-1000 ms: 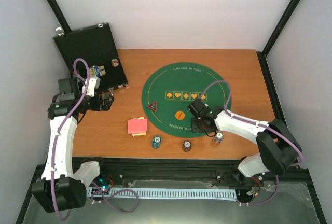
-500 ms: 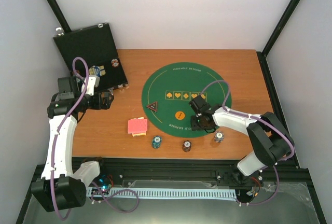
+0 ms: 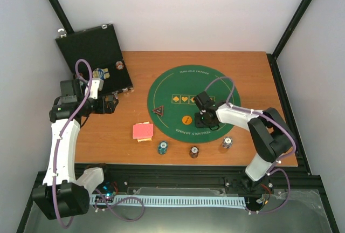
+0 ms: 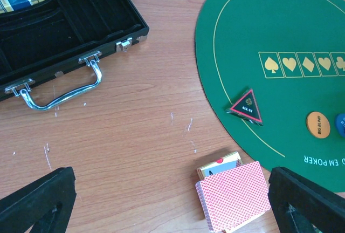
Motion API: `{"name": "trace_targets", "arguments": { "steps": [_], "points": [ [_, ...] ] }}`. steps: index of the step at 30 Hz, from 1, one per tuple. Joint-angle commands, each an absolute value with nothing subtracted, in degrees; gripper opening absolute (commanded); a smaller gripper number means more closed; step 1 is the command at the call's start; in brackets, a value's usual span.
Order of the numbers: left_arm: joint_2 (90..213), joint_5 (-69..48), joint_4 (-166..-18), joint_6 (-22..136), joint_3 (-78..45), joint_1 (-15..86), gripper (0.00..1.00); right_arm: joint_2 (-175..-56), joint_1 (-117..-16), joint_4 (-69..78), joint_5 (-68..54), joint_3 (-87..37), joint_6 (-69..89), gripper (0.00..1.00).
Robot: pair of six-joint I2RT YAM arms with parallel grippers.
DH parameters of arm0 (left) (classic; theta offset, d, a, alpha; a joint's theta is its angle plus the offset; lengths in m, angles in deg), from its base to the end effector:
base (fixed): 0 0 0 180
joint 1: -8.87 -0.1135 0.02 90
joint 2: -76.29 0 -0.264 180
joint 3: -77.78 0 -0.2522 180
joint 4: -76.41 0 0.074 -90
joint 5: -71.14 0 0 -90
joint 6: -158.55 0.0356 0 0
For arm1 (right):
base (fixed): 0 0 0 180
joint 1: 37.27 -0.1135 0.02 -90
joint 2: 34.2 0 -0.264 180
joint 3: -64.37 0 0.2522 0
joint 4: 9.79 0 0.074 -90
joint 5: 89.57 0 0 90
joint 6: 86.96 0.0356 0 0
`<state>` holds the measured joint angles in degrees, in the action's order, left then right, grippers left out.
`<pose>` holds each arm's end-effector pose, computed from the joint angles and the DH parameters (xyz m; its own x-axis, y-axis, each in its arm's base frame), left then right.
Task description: Distribute texas hold em gaming equipment
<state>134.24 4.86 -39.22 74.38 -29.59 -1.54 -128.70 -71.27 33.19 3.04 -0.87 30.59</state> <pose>0.1922 0.0208 0.3199 -0.7369 -0.0408 -0.6747 0.1662 0.9566 -0.2395 0.2448 0.1631 0.1491 -0.9530 -0.0855 -0.2905 -0.1199 0.9875 0.1026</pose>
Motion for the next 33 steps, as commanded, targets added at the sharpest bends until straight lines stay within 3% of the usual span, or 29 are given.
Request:
{"name": "trace_targets", "arguments": {
  "steps": [1,14,24,33],
  "points": [
    [134.1,4.5,-39.3,74.2,-27.6,-2.0,1.00,-132.4,-70.6,32.6,4.0,-4.6,29.3,0.30],
    [134.5,4.5,-39.2,74.9,-27.6,-2.0,1.00,-141.7,-68.8,36.2,7.3,-19.7,26.4,0.30],
    [134.2,5.4,-38.9,74.6,-27.3,-1.9,1.00,-124.6,-73.7,34.3,10.5,-4.9,29.3,0.35],
    [134.0,6.1,-38.7,73.6,-27.3,-2.0,1.00,-125.6,-78.5,32.5,11.4,1.0,33.3,0.32]
  ]
}}
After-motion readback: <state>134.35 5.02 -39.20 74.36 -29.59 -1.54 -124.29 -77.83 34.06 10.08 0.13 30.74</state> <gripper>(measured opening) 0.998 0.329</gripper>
